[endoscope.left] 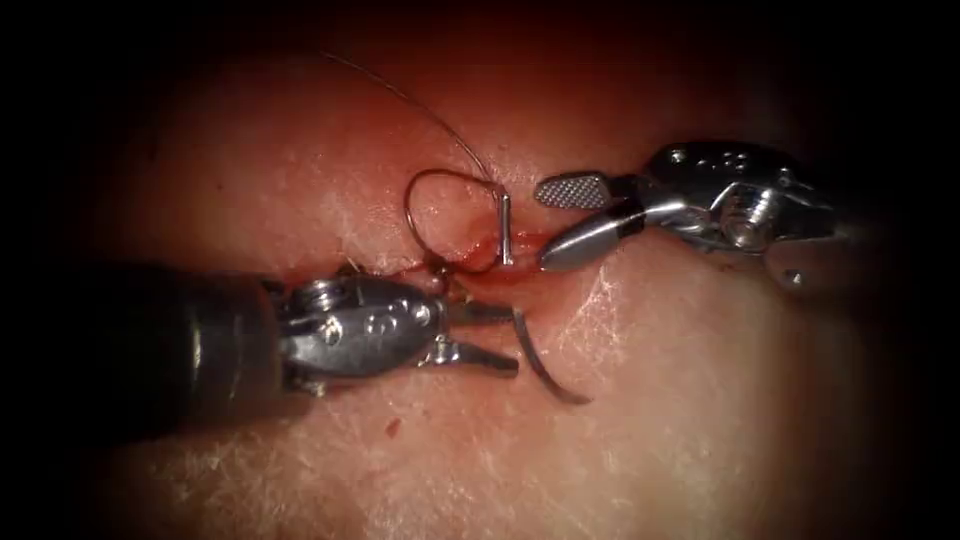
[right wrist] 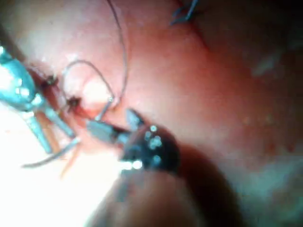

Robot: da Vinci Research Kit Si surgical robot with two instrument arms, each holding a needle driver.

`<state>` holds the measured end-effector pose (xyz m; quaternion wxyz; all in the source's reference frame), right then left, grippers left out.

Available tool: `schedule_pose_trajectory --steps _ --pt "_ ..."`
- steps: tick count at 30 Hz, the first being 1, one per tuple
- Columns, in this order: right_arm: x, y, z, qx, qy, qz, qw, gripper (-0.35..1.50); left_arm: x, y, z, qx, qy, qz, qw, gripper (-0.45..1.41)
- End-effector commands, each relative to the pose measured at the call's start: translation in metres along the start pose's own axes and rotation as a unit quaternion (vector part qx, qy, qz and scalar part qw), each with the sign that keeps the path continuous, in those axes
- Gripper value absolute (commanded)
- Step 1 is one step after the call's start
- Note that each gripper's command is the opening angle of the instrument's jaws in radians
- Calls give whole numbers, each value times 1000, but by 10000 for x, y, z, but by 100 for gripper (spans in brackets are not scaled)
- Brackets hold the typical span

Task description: Wound Closure

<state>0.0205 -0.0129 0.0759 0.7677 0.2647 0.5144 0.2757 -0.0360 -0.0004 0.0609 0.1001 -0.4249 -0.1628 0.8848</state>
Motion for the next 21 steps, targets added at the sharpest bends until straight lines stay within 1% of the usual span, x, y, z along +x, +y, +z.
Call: schedule_pose_trajectory --steps 1,2,5,9,11,16,21 --pt "-9 8 -10 -8 13 7 1000 130 2 11 10 -12 3 22 1000 57" --pt "-9 8 -10 -8 13 7 1000 130 2 11 10 -12 3 22 1000 57" --pt "-15 8 -24 -15 23 10 1000 128 9 23 12 -12 2 47 999 73" --pt "-21 7 -38 -19 23 11 999 126 18 33 12 -13 3 59 998 73" --pt "-25 5 -46 -24 28 14 999 126 24 37 12 -12 2 66 998 66" --pt "-29 4 -49 -24 30 16 999 126 29 37 21 -7 9 64 998 62" --pt "-33 2 -42 -20 30 14 999 125 30 34 28 -7 14 64 998 62"
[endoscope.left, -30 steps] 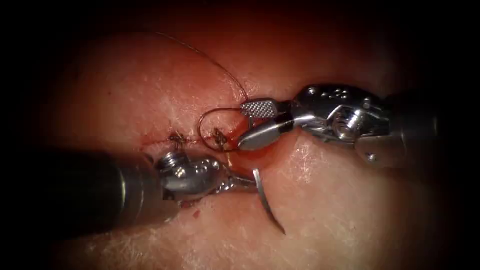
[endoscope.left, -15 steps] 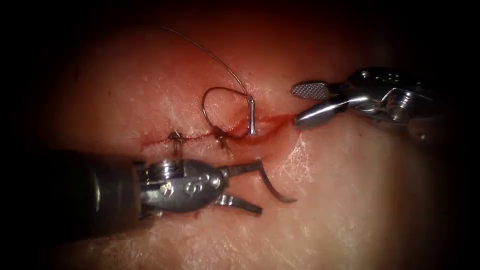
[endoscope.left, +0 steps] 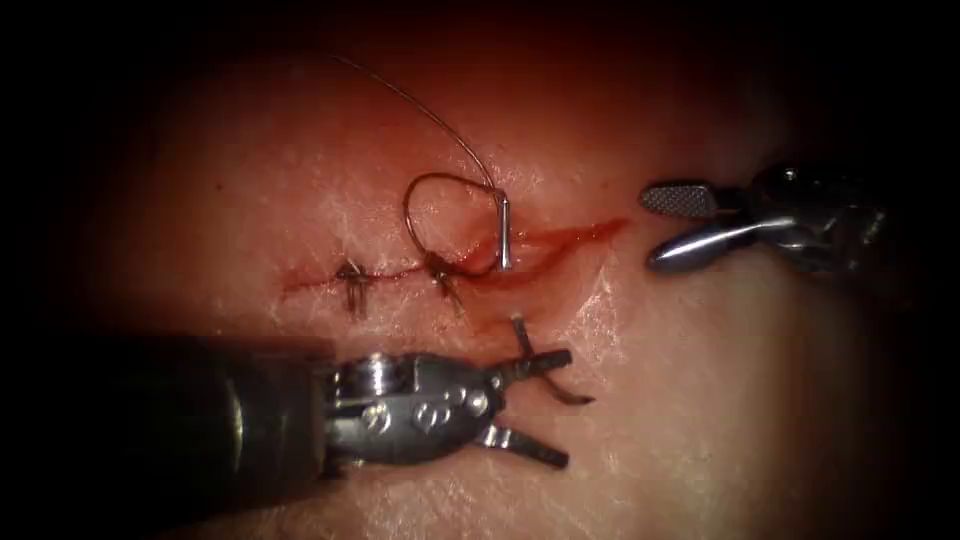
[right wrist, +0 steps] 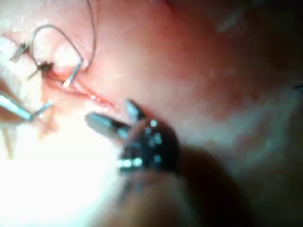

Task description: Wound Closure

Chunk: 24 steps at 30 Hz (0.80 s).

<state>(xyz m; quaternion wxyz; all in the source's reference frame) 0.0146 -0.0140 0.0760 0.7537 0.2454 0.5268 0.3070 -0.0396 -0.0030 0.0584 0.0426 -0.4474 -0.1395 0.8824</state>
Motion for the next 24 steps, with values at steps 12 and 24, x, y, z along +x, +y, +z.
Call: schedule_pose_trajectory --steps 12,24 --pt "-7 -9 22 10 -1 -1 1000 123 -25 -17 23 4 -1 -33 999 10" --pt "-6 -14 18 19 3 1 1000 121 7 -6 -1 -31 45 -203 978 -45"
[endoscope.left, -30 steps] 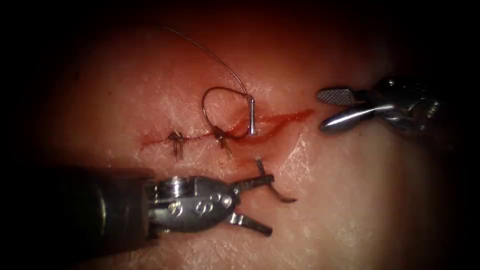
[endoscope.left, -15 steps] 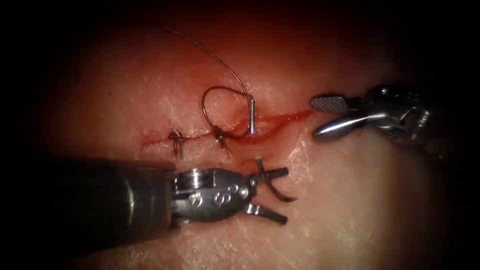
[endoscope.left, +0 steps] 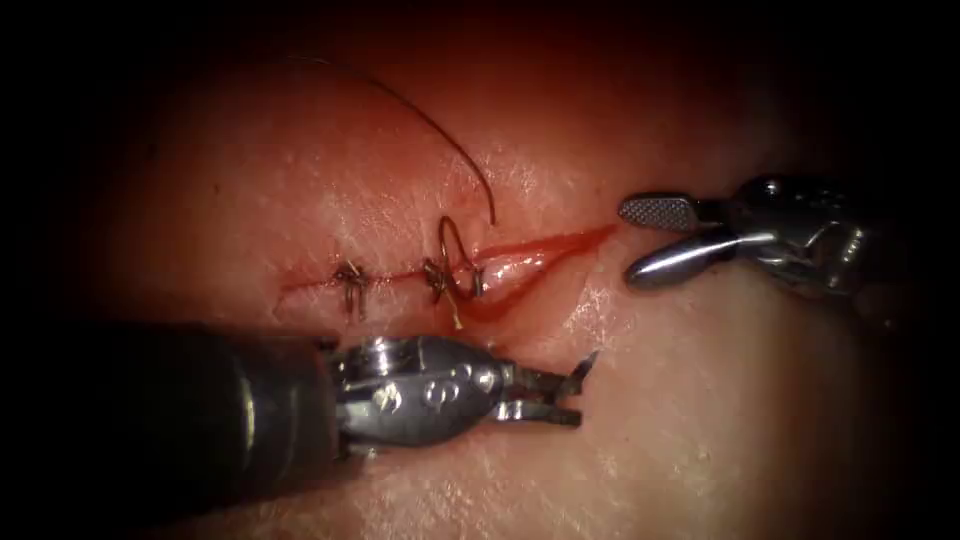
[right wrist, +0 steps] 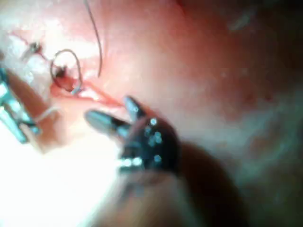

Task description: Wound Closure

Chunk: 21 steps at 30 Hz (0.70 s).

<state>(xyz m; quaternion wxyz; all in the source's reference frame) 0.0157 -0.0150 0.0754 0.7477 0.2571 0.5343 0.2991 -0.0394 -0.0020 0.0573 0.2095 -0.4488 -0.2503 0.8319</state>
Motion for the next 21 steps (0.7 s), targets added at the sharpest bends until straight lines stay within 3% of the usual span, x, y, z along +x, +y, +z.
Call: schedule_pose_trajectory --steps 1,5,13,17,21 --pt "-5 0 9 2 0 1 1000 121 4 6 7 -12 15 -19 1000 -45" --pt "-6 -2 9 6 0 0 1000 121 30 36 2 -47 41 -61 996 -45" --pt "-10 -8 15 23 -3 -2 1000 120 60 69 -15 -84 53 -65 993 -45" --pt "-14 -16 20 42 -6 -3 999 118 84 83 -39 -108 58 -67 990 -45" --pt "-13 -21 26 47 -8 -4 999 126 107 88 -71 -87 65 -4 994 -45"
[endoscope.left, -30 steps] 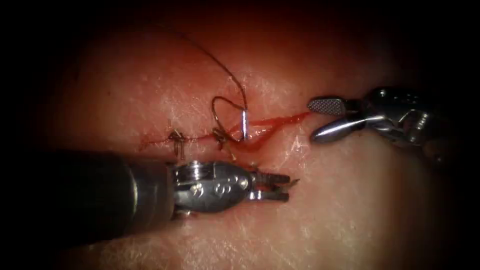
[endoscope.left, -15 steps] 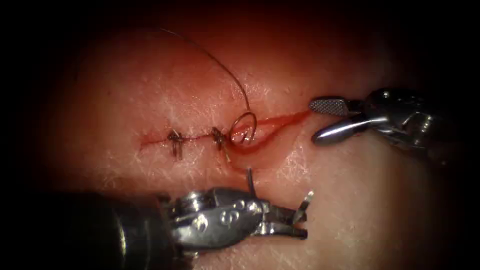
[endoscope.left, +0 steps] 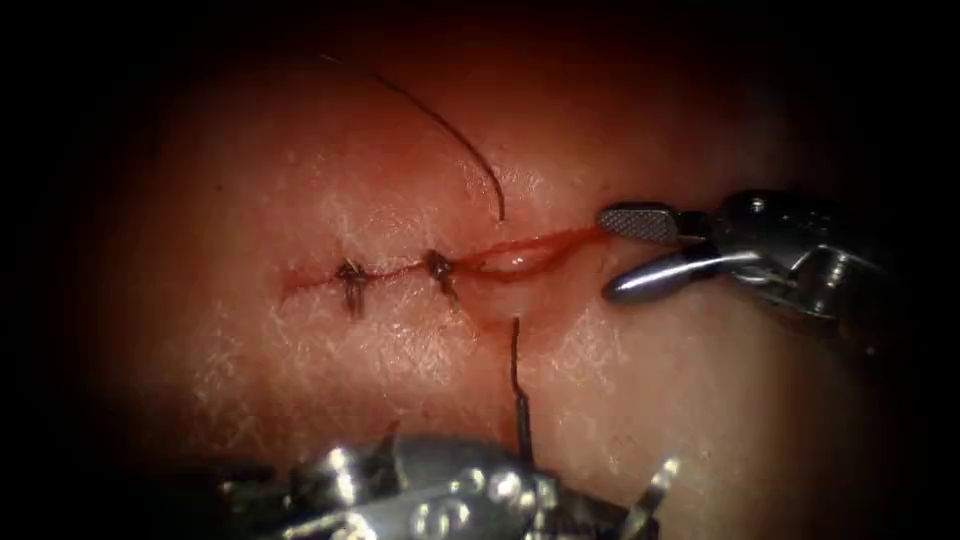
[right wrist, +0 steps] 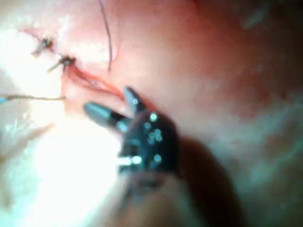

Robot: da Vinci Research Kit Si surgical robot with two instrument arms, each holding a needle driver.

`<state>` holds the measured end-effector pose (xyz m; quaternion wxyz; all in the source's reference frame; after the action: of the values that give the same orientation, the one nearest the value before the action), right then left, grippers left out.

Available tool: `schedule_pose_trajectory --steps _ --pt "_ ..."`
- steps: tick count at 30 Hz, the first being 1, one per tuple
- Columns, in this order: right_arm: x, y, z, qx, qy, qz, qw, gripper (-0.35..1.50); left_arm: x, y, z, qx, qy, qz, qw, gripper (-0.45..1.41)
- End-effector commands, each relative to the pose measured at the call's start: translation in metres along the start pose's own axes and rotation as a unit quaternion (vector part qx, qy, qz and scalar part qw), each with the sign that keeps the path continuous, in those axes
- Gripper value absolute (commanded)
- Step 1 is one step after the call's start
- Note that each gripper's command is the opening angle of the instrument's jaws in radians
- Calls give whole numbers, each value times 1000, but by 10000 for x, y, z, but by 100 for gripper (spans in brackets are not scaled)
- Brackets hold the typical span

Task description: Wound Closure

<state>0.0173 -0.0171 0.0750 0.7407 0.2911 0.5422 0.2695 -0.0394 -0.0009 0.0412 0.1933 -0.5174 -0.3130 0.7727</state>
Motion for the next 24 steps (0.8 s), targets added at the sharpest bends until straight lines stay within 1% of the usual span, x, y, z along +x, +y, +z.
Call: schedule_pose_trajectory --steps 1,2,3,4,5,7,8,9,10,11,12,14,15,16,17,19,21,22,24 --pt "-3 -2 12 2 3 1 1000 126 2 -2 0 9 -2 27 1000 -45" --pt "-1 -2 13 3 13 2 1000 126 7 -2 -9 23 -4 56 998 -45" --pt "0 -4 12 7 25 2 1000 118 12 -5 -23 54 -14 112 992 -45" --pt "1 -6 13 8 25 -1 1000 116 14 -9 -31 71 -23 134 988 -45" --pt "1 -6 13 8 25 -1 1000 116 14 -9 -31 71 -23 134 988 -45" --pt "2 -10 12 8 24 -33 999 115 14 -15 -41 85 -31 155 984 -45" --pt "4 -16 10 9 25 -91 996 115 11 -25 -51 96 -37 169 980 -45" --pt "5 -19 10 9 24 -107 994 118 9 -30 -55 100 -40 175 979 -45" --pt "5 -19 10 9 24 -107 994 118 9 -30 -55 100 -40 175 979 -45" --pt "9 -26 11 10 24 -132 991 126 6 -43 -64 108 -46 191 974 -45" --pt "10 -30 11 11 24 -140 990 128 6 -48 -68 111 -48 194 973 -45" --pt "11 -34 12 12 24 -145 989 128 6 -54 -72 115 -51 200 972 -45" --pt "11 -40 14 14 25 -148 989 128 7 -63 -79 128 -58 210 968 -45" --pt "9 -52 16 20 23 -150 988 113 10 -76 -90 150 -71 223 961 -45" --pt "8 -60 18 22 23 -150 988 113 11 -83 -97 157 -76 226 958 -45" --pt "8 -65 21 19 23 -150 988 113 12 -86 -101 162 -79 224 958 -45" --pt "8 -75 32 -6 22 -155 988 115 10 -89 -111 169 -84 222 957 -45" --pt "8 -75 32 -6 22 -155 988 115 10 -89 -111 169 -84 222 957 -45" --pt "9 -78 40 -29 19 -162 986 115 8 -87 -114 167 -87 221 957 -45"
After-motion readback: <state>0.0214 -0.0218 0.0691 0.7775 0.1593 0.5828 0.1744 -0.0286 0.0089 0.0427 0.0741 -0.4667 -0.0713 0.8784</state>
